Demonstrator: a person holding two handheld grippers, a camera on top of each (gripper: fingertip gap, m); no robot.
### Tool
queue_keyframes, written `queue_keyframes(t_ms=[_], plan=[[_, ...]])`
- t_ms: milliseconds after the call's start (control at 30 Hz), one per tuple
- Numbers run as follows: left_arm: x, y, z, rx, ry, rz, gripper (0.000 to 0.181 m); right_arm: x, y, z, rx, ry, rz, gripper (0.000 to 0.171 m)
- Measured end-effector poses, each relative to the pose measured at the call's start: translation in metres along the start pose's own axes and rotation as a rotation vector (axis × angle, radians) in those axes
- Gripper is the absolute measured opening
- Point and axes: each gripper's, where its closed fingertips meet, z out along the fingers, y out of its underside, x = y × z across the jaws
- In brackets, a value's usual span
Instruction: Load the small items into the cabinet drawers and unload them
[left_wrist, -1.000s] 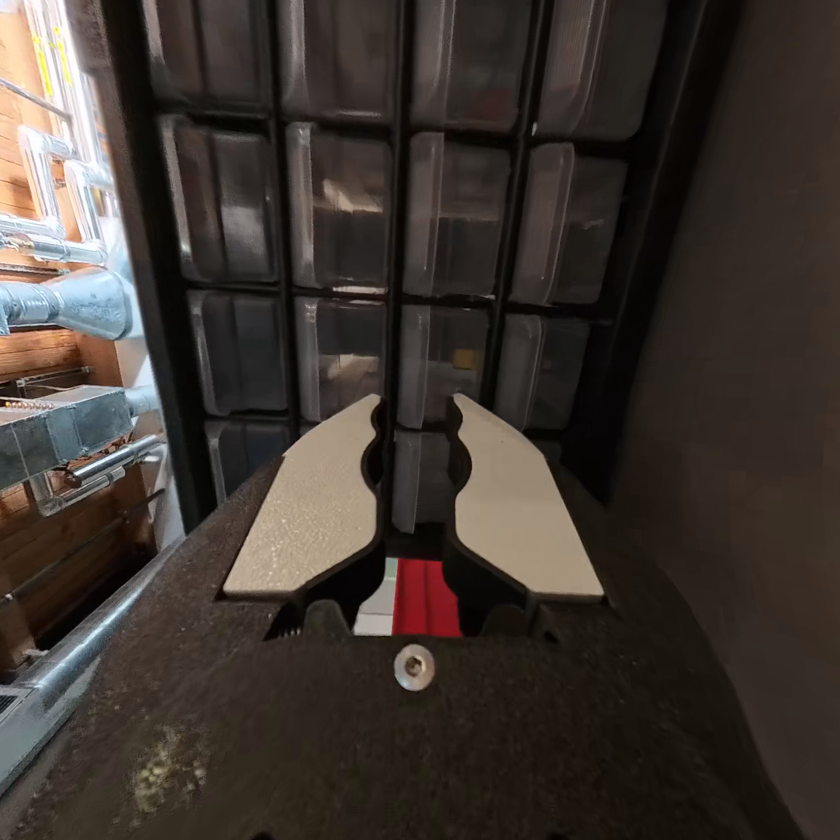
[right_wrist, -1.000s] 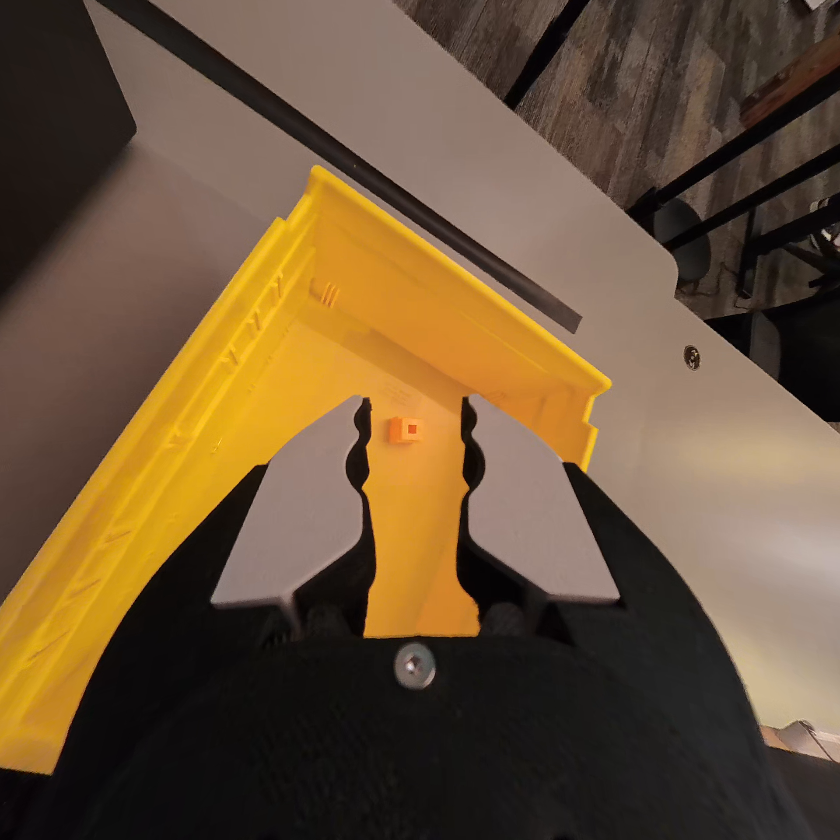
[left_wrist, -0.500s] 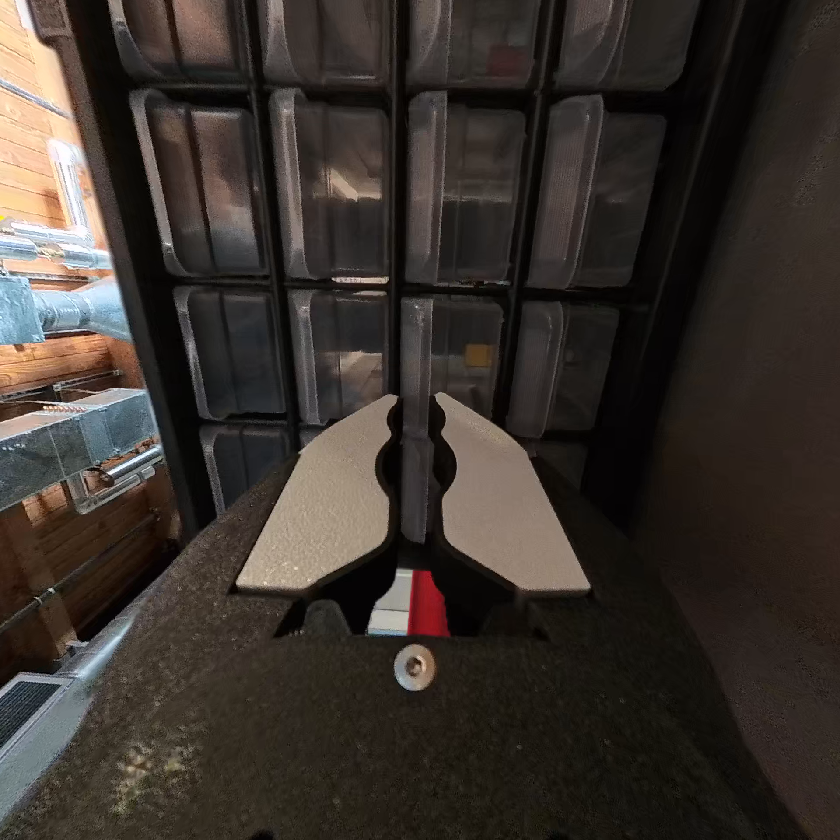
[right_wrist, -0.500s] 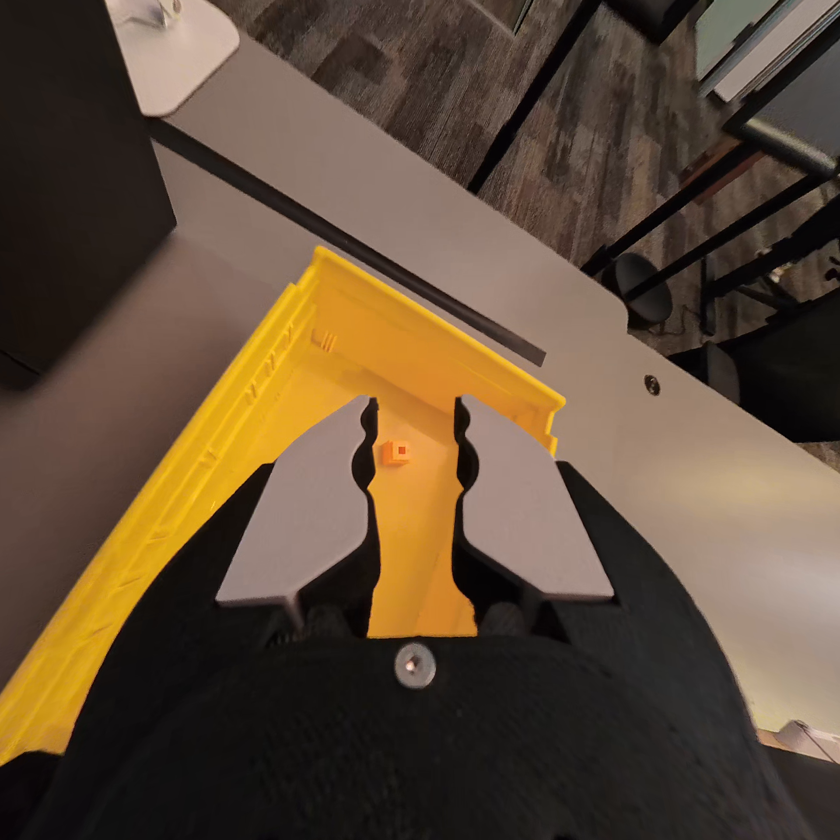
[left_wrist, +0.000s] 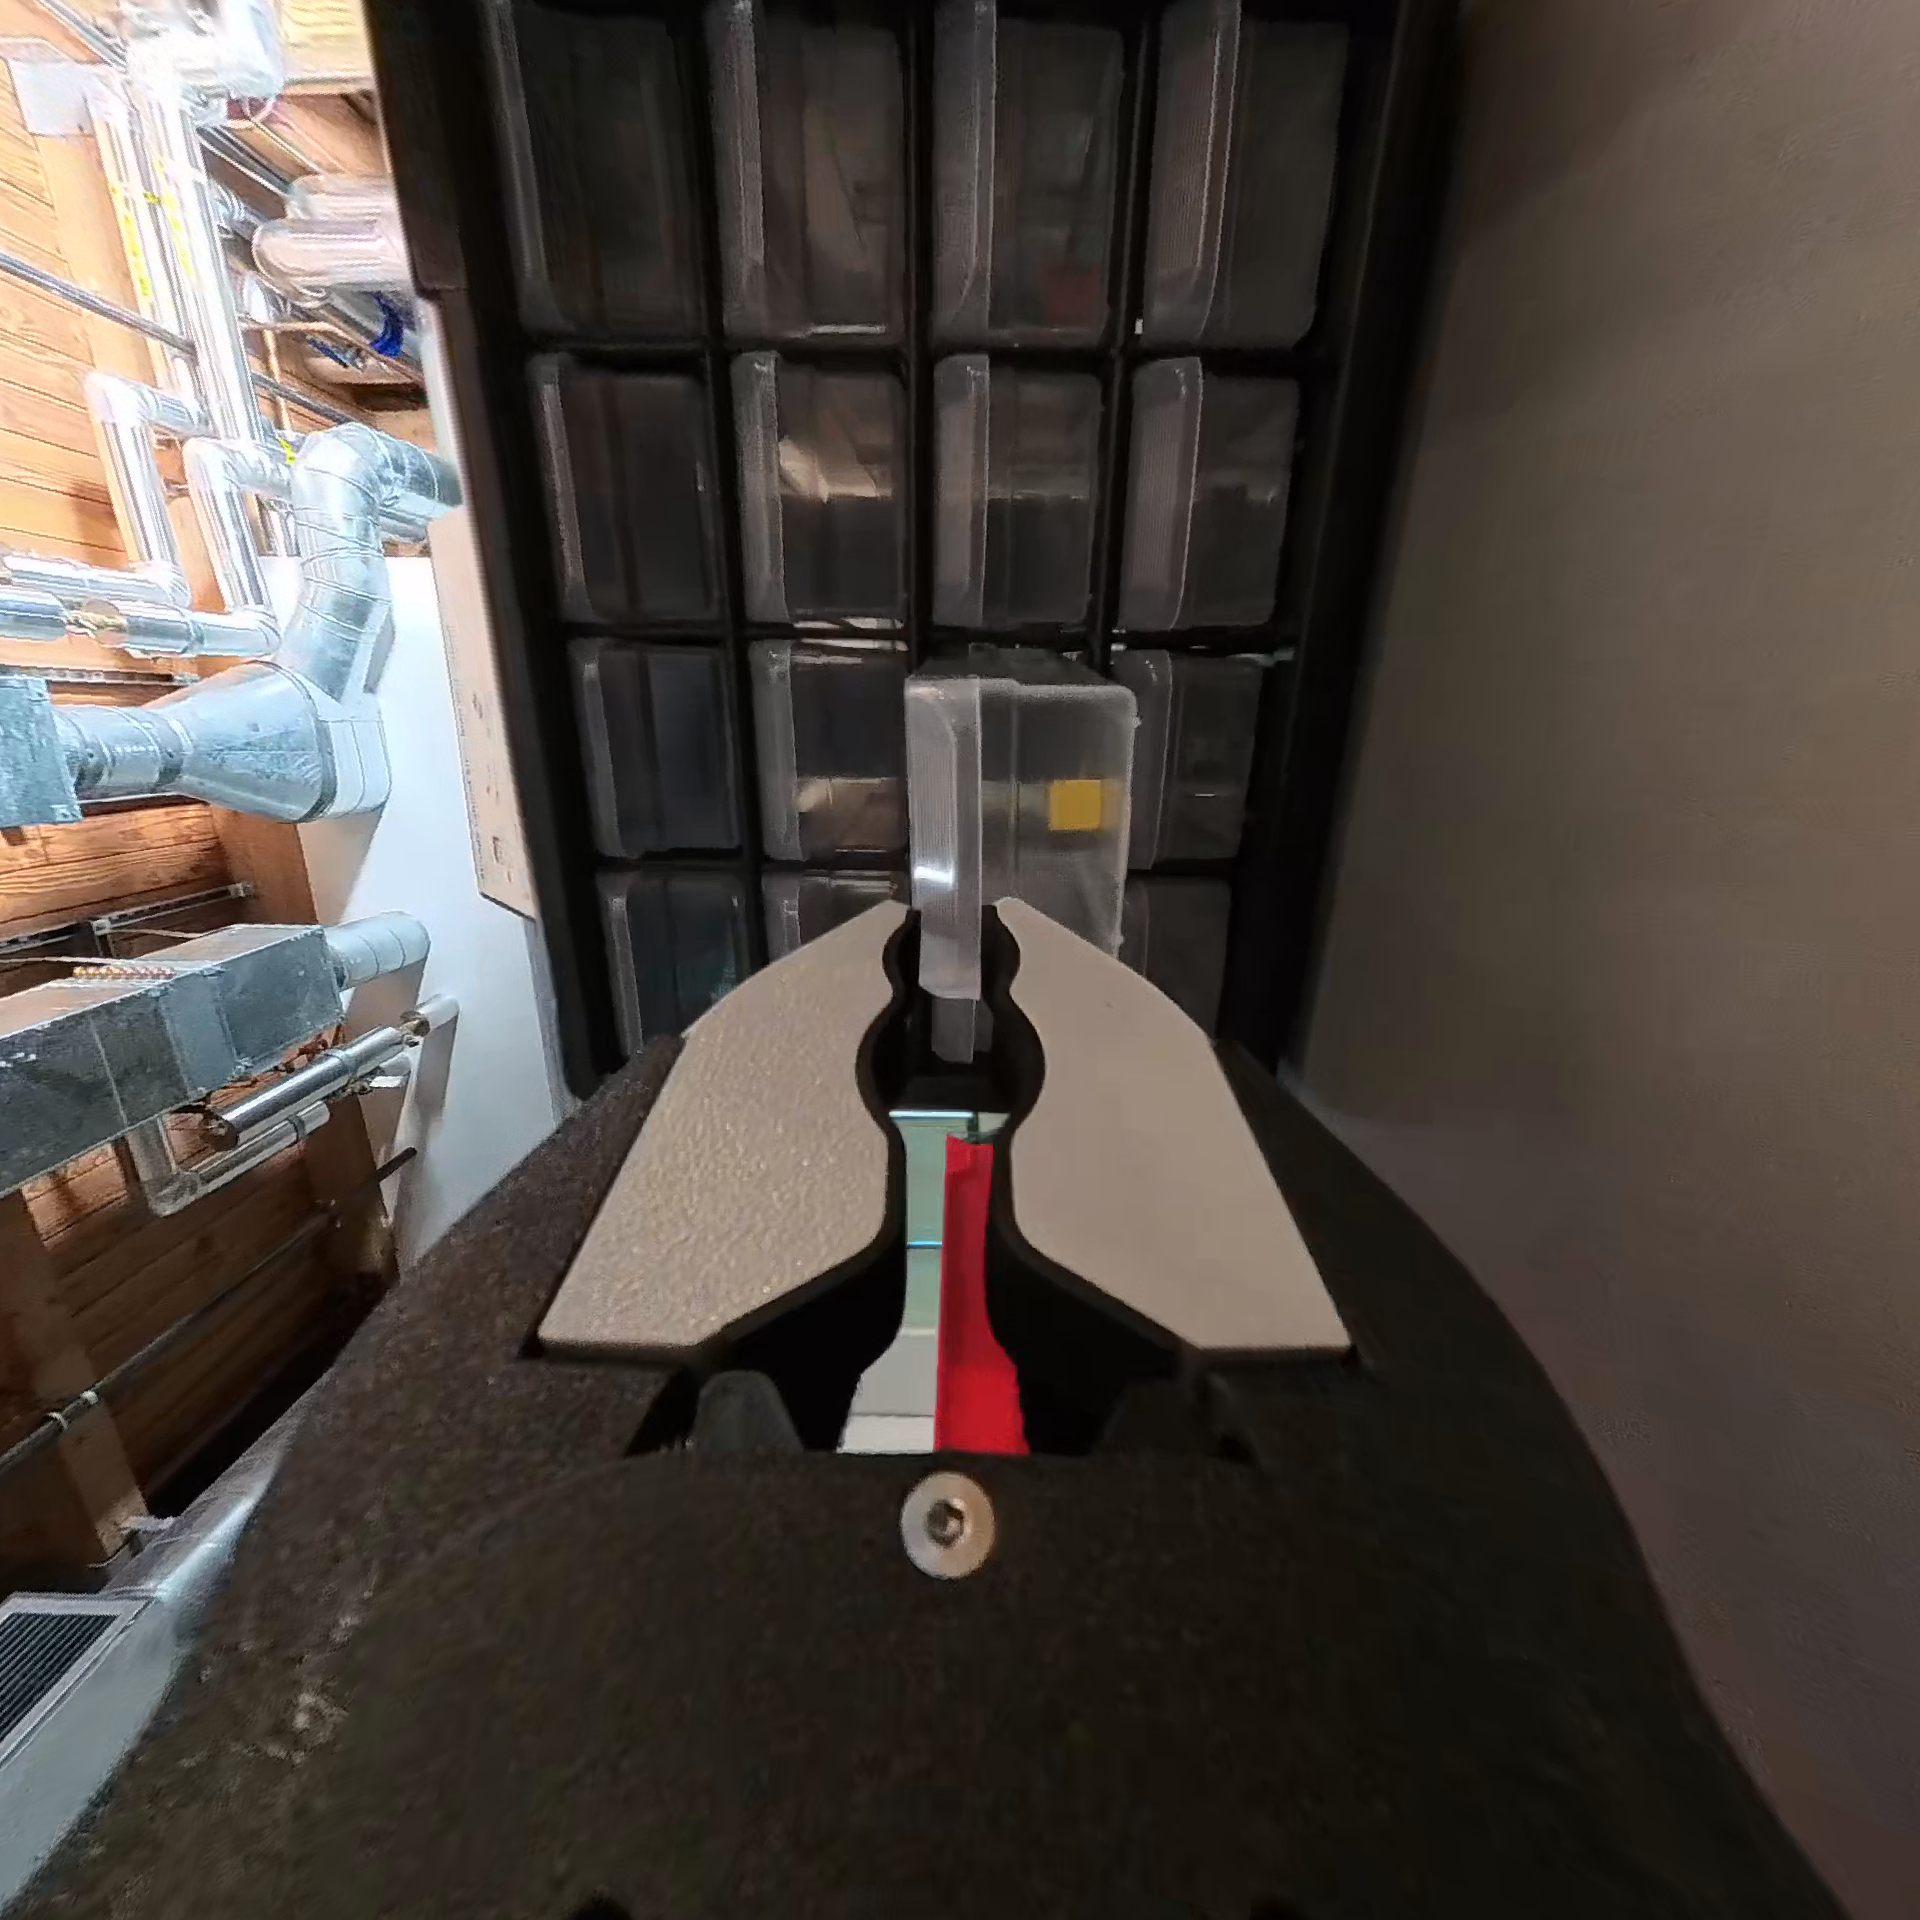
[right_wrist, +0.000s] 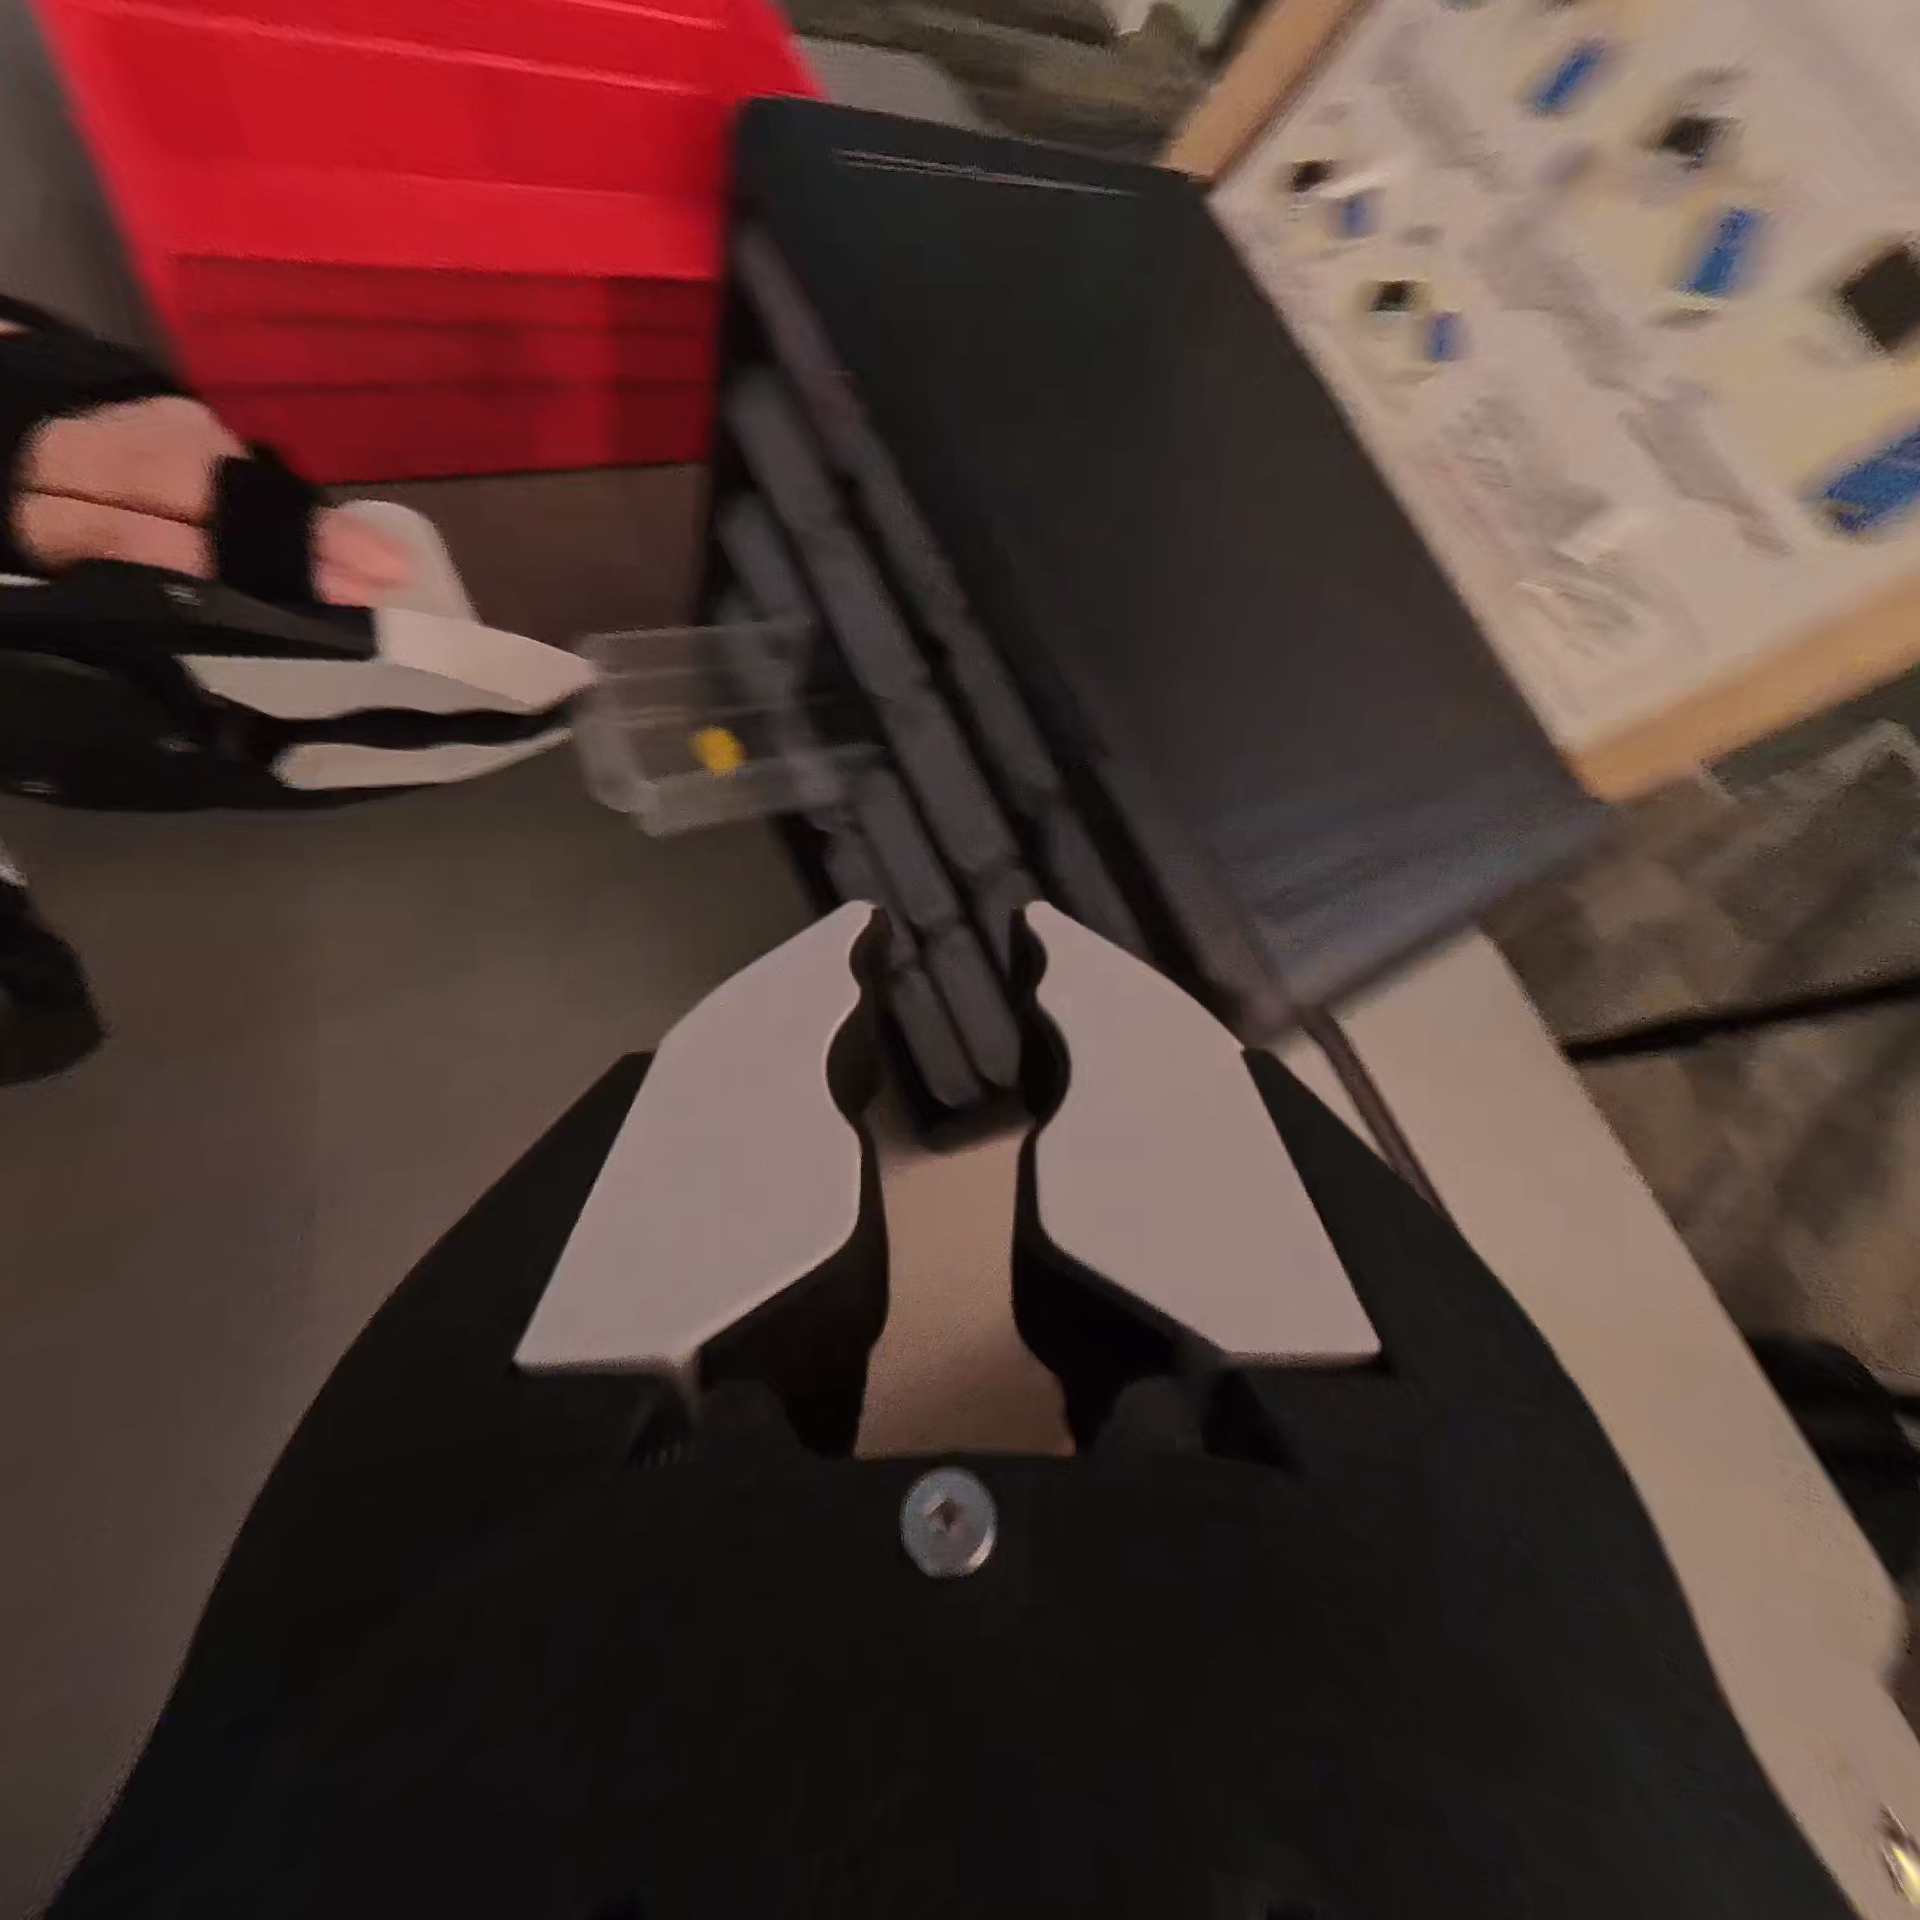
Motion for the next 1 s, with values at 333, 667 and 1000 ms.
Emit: queue_keyframes(t_ms=[333, 667, 1000], plan=[[0.001, -0.001, -0.002, 0.014, 0.018, -0.022, 0.01, -0.077, 0.0, 0.125, -0.363, -0.292, -0.208, 0.018], [0.005, -0.003, -0.007, 0.036, 0.04, -0.046, 0.011, -0.085, 0.028, 0.154, -0.653, -0.393, -0.369, 0.023], [0.005, -0.005, -0.01, 0.051, 0.045, -0.047, 0.011, -0.093, 0.034, 0.155, -0.789, -0.447, -0.413, 0.02]])
